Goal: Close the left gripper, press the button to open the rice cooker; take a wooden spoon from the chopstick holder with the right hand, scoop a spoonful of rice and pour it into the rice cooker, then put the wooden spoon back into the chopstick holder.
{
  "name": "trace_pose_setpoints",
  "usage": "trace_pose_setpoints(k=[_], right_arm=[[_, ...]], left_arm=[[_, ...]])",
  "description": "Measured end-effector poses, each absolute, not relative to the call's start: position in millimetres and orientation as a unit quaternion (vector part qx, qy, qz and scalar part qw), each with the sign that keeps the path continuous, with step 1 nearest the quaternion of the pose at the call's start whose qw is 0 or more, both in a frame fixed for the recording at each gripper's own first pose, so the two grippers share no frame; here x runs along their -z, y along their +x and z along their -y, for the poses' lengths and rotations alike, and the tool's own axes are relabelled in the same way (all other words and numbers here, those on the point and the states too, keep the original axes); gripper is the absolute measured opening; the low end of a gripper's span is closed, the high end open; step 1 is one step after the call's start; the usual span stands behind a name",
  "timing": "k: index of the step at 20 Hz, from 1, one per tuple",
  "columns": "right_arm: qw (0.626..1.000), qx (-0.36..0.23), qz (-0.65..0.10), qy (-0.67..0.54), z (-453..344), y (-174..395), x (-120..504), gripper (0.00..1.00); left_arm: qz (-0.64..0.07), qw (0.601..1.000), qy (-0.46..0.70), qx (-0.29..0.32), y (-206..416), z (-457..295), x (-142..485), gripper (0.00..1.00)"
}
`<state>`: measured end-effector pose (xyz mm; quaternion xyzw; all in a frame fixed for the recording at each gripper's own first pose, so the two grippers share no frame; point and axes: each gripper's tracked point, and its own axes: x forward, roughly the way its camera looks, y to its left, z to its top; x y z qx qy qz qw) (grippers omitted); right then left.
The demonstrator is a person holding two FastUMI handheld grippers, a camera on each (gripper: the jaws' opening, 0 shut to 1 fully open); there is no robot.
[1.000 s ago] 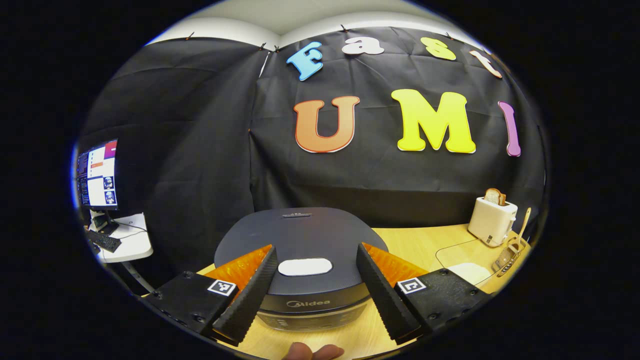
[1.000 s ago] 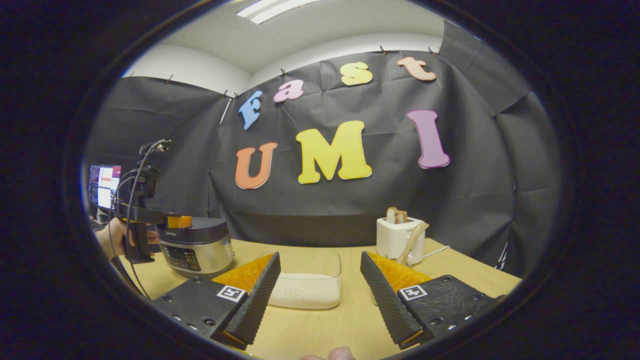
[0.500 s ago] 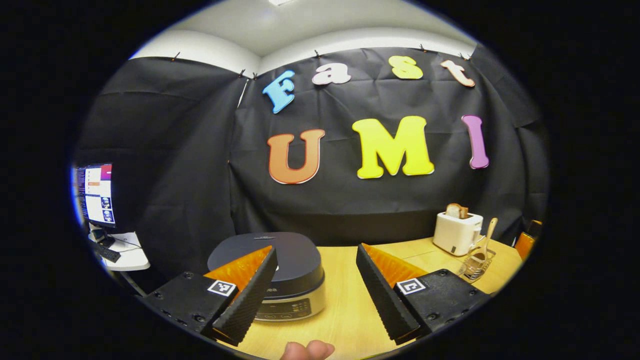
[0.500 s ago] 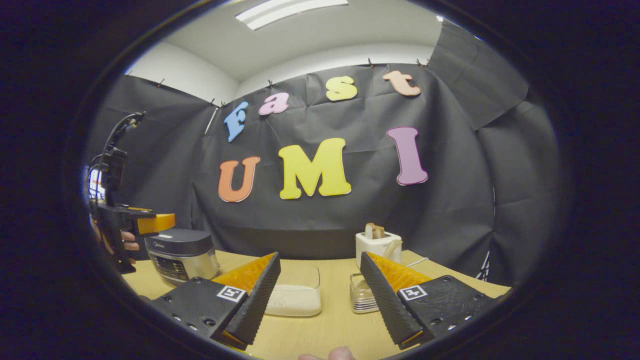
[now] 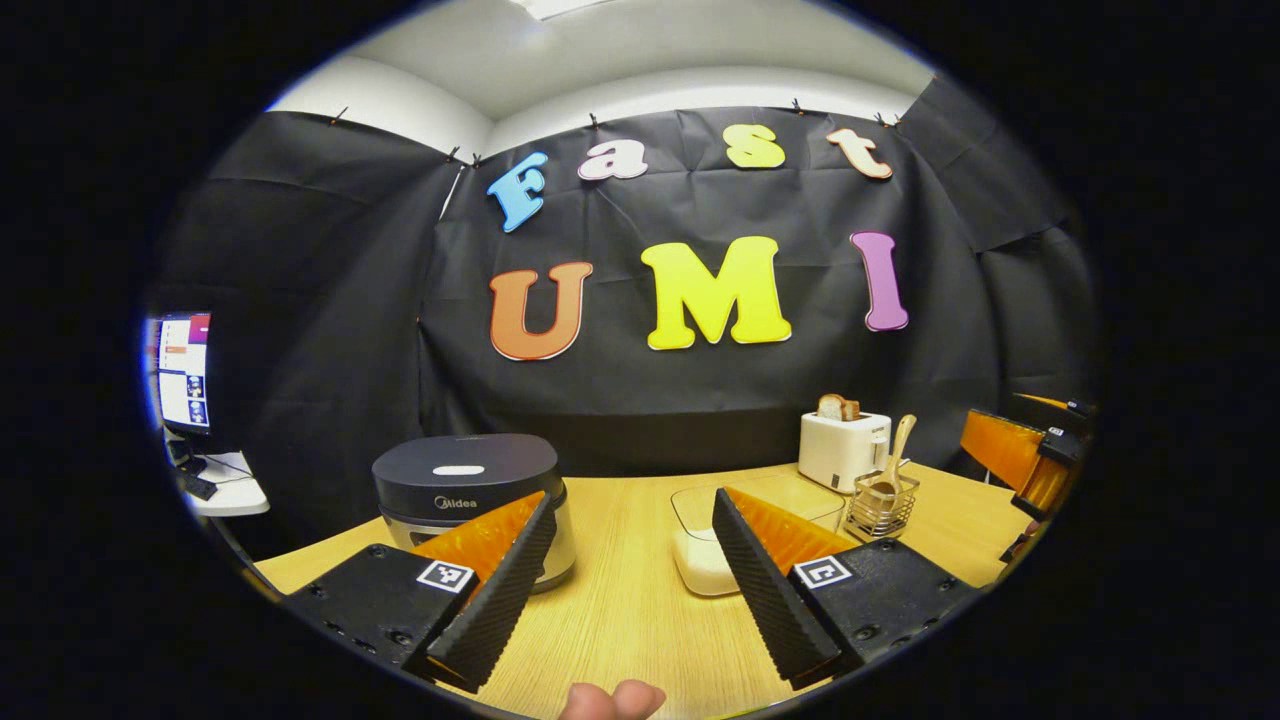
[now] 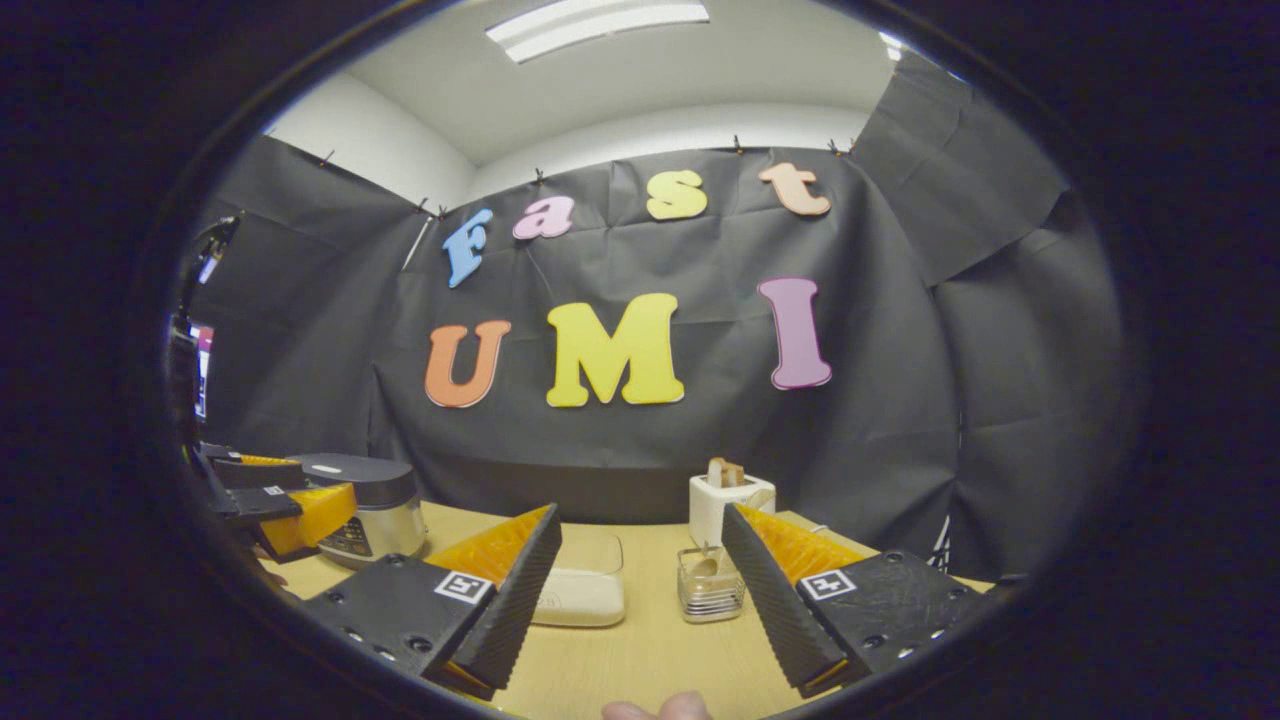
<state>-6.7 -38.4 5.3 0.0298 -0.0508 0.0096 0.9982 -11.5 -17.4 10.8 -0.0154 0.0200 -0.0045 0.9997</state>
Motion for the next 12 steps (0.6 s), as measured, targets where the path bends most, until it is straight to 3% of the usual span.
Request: trace_pose_setpoints(k=[2,12], right_arm=[[0.998,-0.006,0.056,0.029,32.9,-12.5,-7.0,0.92],[0.998,0.011,0.06,0.02,23.6,-18.4,-12.3,0.95]], left_arm=[[-0.009,1.0,-0.019,0.014,-13.5,19.5,-15.5,1.0],[-0.018,1.0,-0.002,0.014,-19.6,1.5,-14.5,1.0]])
